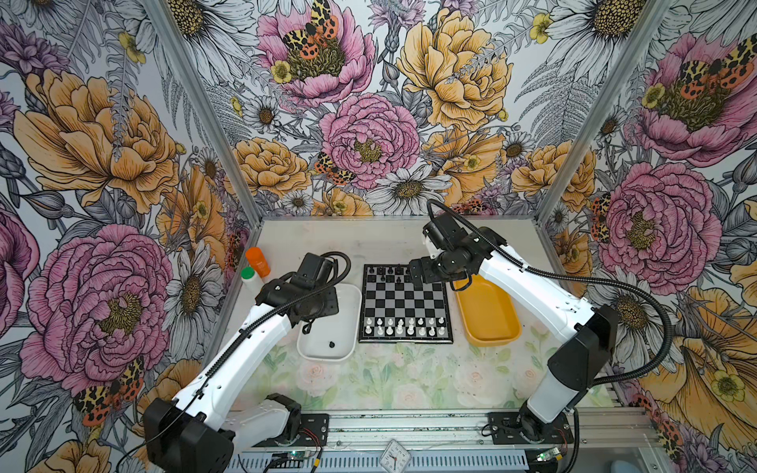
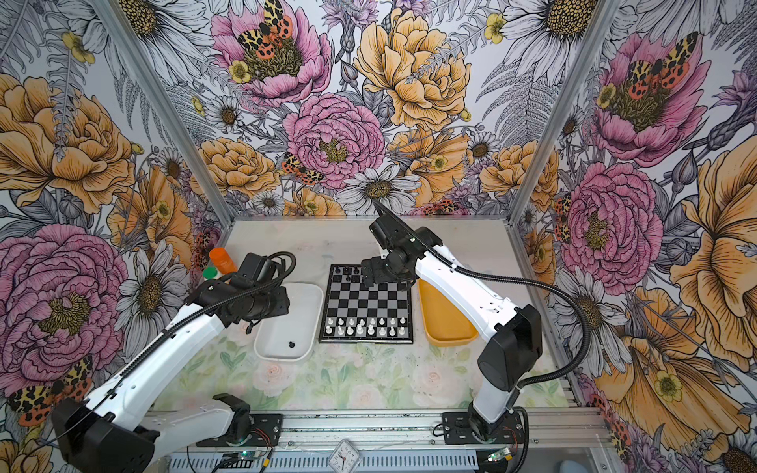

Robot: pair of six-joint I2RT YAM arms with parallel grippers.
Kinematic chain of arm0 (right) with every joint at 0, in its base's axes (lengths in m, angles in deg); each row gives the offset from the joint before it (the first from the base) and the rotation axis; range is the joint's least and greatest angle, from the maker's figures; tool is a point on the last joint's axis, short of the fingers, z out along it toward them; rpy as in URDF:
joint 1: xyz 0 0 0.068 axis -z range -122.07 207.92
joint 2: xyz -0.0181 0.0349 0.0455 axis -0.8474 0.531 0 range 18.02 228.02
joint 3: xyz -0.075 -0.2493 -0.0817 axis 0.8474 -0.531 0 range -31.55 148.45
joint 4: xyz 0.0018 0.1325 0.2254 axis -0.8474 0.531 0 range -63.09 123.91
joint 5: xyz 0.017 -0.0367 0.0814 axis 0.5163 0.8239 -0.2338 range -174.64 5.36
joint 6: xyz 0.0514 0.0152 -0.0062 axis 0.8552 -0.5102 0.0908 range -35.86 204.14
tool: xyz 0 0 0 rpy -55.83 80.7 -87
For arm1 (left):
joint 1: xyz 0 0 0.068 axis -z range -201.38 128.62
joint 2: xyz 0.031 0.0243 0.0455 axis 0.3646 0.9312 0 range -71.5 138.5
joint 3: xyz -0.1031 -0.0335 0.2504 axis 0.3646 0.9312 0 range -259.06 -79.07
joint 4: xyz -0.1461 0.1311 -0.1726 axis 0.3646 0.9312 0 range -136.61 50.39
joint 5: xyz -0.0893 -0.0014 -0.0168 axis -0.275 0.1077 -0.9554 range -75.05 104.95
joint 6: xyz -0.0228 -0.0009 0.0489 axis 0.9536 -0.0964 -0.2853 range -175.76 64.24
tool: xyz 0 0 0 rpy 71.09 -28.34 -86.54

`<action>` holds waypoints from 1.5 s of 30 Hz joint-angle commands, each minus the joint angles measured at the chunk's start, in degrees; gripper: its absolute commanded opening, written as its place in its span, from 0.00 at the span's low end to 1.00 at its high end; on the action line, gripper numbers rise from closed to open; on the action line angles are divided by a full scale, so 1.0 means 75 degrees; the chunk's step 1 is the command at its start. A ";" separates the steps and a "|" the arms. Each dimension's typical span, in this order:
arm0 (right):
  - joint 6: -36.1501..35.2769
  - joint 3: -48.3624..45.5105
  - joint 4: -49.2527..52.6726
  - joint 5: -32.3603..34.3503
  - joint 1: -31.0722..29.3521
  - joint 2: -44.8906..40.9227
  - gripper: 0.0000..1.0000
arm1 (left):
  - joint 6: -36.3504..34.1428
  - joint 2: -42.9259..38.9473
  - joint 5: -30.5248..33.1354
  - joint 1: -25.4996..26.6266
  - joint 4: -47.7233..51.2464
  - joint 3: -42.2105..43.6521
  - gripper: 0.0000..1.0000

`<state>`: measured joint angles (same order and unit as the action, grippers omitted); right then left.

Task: Set up the chess pieces on the board
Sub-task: 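Move the open left gripper back over the white tray, then lower the left gripper onto the remaining black pawn in the white tray and close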

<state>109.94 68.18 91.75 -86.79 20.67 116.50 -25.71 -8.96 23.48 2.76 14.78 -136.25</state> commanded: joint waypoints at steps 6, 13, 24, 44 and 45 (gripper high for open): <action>-0.0125 0.0581 -0.0090 -0.0236 -0.0246 0.0225 1.00 | 0.1113 -0.0027 0.0066 0.0815 -0.0172 0.0797 0.41; 0.0022 0.0093 -0.0102 0.0154 -0.0259 -0.0213 1.00 | 0.1349 0.0703 -0.0098 0.0835 -0.0698 0.1148 0.38; 0.0122 -0.0498 -0.0120 0.0462 -0.0206 -0.0702 1.00 | 0.1418 0.1176 -0.0887 0.0057 -0.2138 0.2229 0.34; 0.0087 -0.0874 -0.0112 0.0410 0.0185 -0.0968 1.00 | 0.1104 0.2058 -0.0811 -0.0071 -0.2186 0.1907 0.26; 0.0087 -0.0868 -0.0115 0.0414 0.0196 -0.0973 1.00 | 0.1110 0.2055 -0.0806 -0.0066 -0.2147 0.1915 0.26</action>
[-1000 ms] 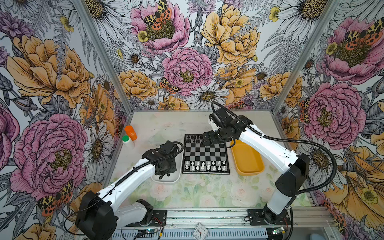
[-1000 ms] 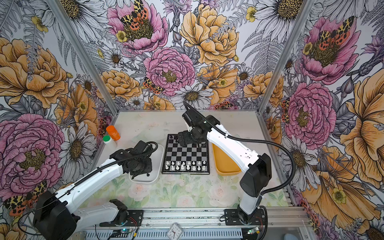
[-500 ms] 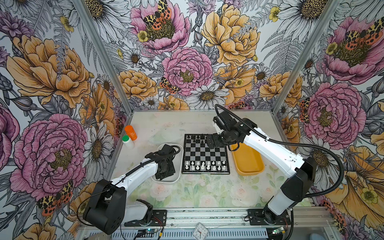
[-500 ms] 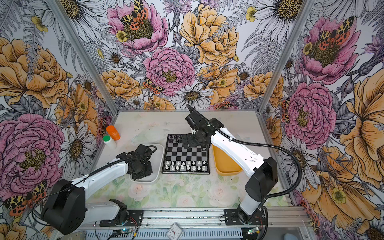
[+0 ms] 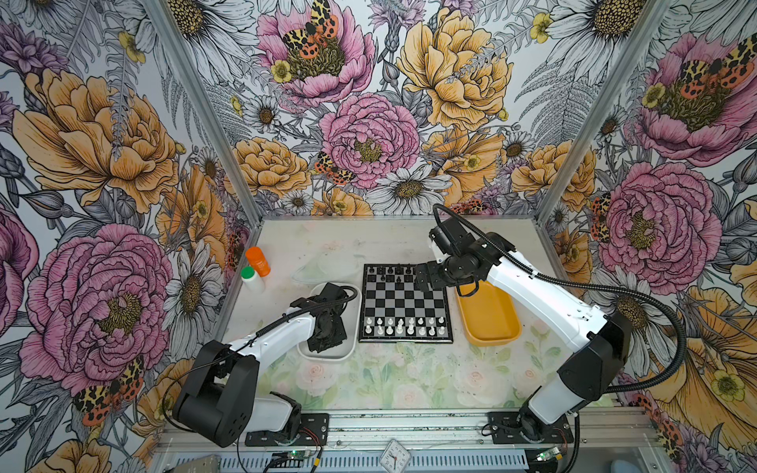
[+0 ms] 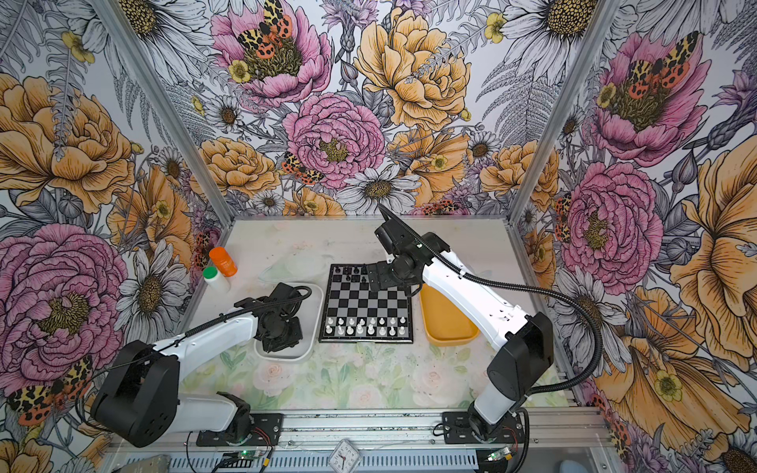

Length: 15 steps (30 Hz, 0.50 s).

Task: Set up the chess pieces on the board
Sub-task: 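Lower the left gripper onto the remaining black pawn in the white tray and close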

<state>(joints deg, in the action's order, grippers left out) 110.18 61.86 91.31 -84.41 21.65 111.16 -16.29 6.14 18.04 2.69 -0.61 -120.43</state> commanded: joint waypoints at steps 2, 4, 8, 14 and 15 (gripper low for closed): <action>0.0049 -0.0031 -0.0059 0.0096 0.0078 -0.0275 1.00 | -0.0129 -0.0036 -0.0073 -0.0057 -0.0025 -0.0181 0.25; 0.0055 -0.0053 -0.0061 0.0087 0.0078 -0.0277 1.00 | -0.0117 -0.0136 -0.0042 -0.0058 0.0012 -0.0139 0.25; 0.0067 -0.0073 -0.0067 0.0062 0.0078 -0.0275 1.00 | -0.0161 -0.0250 0.0074 -0.0079 0.0164 -0.0133 0.25; 0.0102 -0.0110 -0.0079 0.0051 0.0078 -0.0347 1.00 | -0.0117 -0.0345 0.0070 -0.0069 0.0211 -0.0110 0.24; 0.0114 -0.0140 -0.0085 0.0060 0.0078 -0.0369 1.00 | -0.0117 -0.0345 0.0081 -0.0069 0.0207 -0.0110 0.24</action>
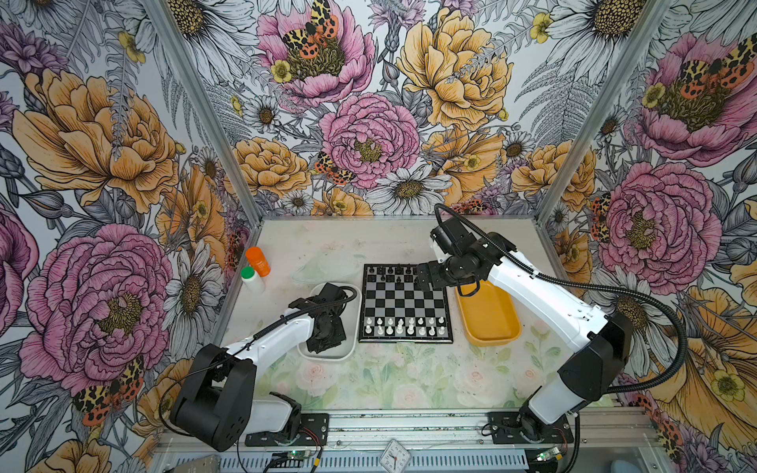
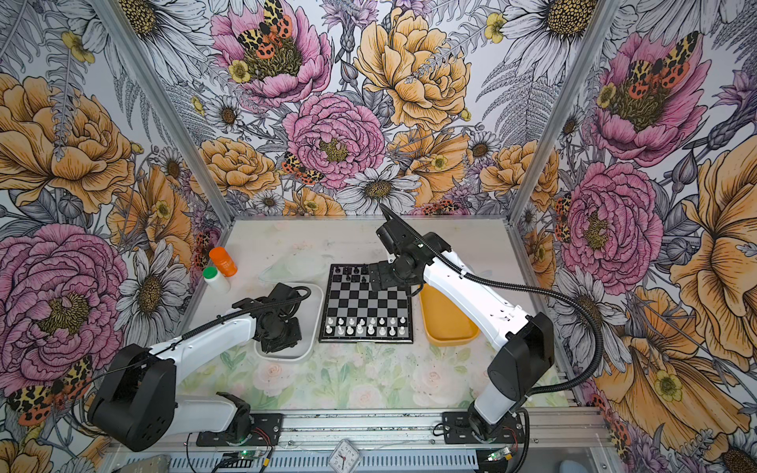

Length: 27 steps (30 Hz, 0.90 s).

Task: Set up the chess pieces on the board
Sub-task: 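Lower the left gripper onto the remaining black pawn in the white tray and close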

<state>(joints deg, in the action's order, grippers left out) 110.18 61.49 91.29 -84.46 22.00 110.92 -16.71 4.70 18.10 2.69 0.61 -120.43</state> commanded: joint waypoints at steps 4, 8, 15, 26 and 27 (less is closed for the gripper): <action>0.0148 -0.0176 -0.0088 0.0091 0.0032 -0.0419 1.00 | -0.0062 -0.0118 0.0105 -0.0069 0.0056 -0.0115 0.22; 0.0182 -0.0245 -0.0094 0.0104 0.0032 -0.0483 1.00 | -0.0085 -0.0059 0.0099 -0.0069 0.0060 -0.0121 0.17; 0.0207 -0.0335 -0.0113 0.0114 0.0032 -0.0556 1.00 | -0.0062 -0.0084 0.0094 -0.0076 0.0091 -0.0133 0.12; 0.0207 -0.0403 -0.0135 0.0130 0.0032 -0.0631 1.00 | -0.0417 0.0095 0.0288 -0.0103 0.0793 -0.1158 0.09; 0.0213 -0.0418 -0.0141 0.0148 0.0032 -0.0655 1.00 | -0.0473 0.0152 0.0295 -0.0103 0.0884 -0.1342 0.09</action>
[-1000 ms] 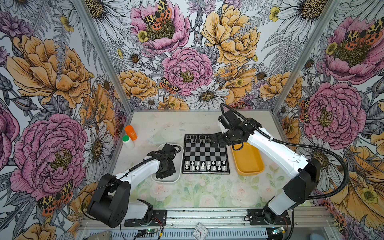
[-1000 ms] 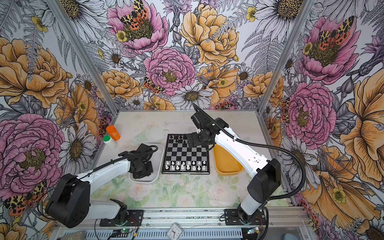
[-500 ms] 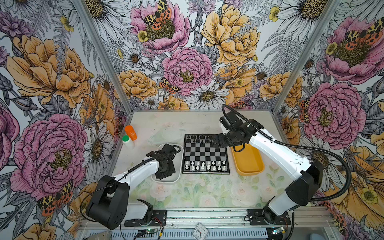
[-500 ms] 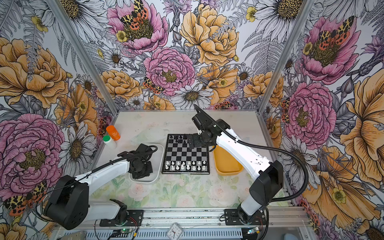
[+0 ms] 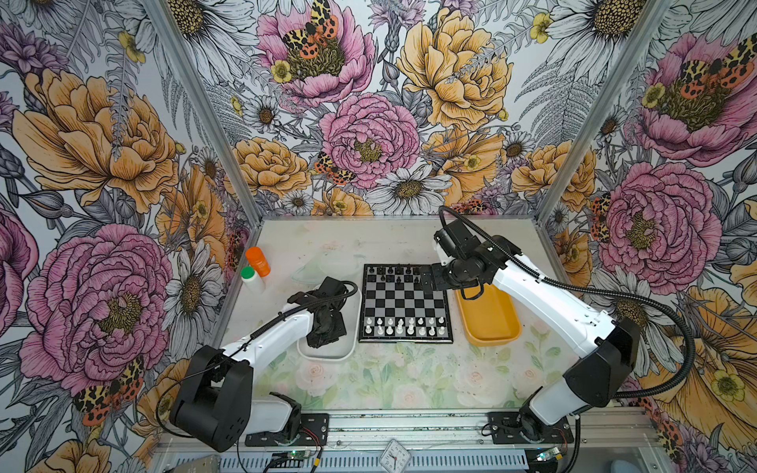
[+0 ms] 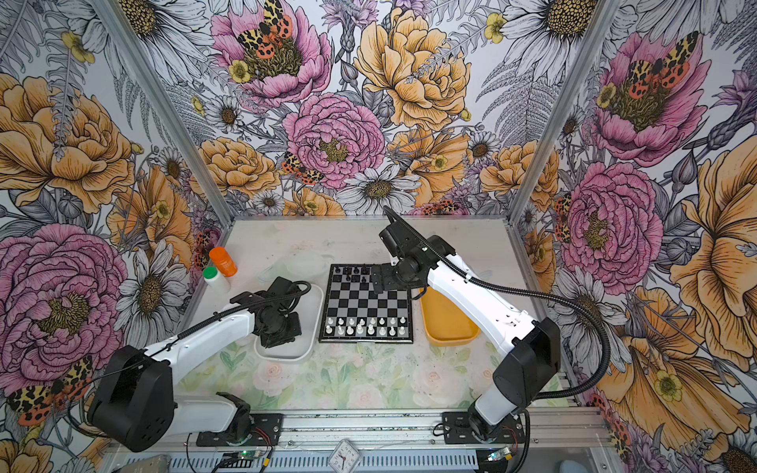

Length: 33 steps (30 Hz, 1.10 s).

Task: Set up the chess pieces on the board
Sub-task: 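Lower the left gripper onto the remaining black pawn in the white tray and close, then lift the black pawn and carry it over the board with the left gripper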

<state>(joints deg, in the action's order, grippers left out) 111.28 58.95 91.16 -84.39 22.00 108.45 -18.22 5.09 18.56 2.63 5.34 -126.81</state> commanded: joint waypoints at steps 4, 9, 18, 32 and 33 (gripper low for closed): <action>0.0096 -0.0155 -0.0117 0.0206 0.0055 -0.0441 1.00 | -0.0523 0.0458 0.0250 -0.0069 0.0620 -0.1478 0.08; 0.0196 -0.0363 -0.0115 0.0305 0.0154 -0.0733 1.00 | -0.0812 0.1145 0.0238 0.0130 0.1012 -0.2953 0.08; 0.0517 -0.1242 -0.0085 0.0446 0.0595 -0.1876 0.99 | -0.1286 0.3498 0.0057 0.1210 0.1651 -0.6429 0.07; 0.0461 -0.2255 0.0354 0.0424 0.1770 -0.3311 1.00 | -0.1491 0.7466 -0.0596 0.2650 0.2625 -1.1259 0.07; 0.0429 -0.2297 0.0385 0.0402 0.1830 -0.3370 1.00 | -0.1469 0.7612 -0.0659 0.2686 0.2625 -1.1424 0.07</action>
<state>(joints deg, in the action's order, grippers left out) 114.73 42.28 93.24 -81.37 34.86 85.26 -28.77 60.83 15.68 22.49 22.80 -209.23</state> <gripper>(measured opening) 0.995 0.086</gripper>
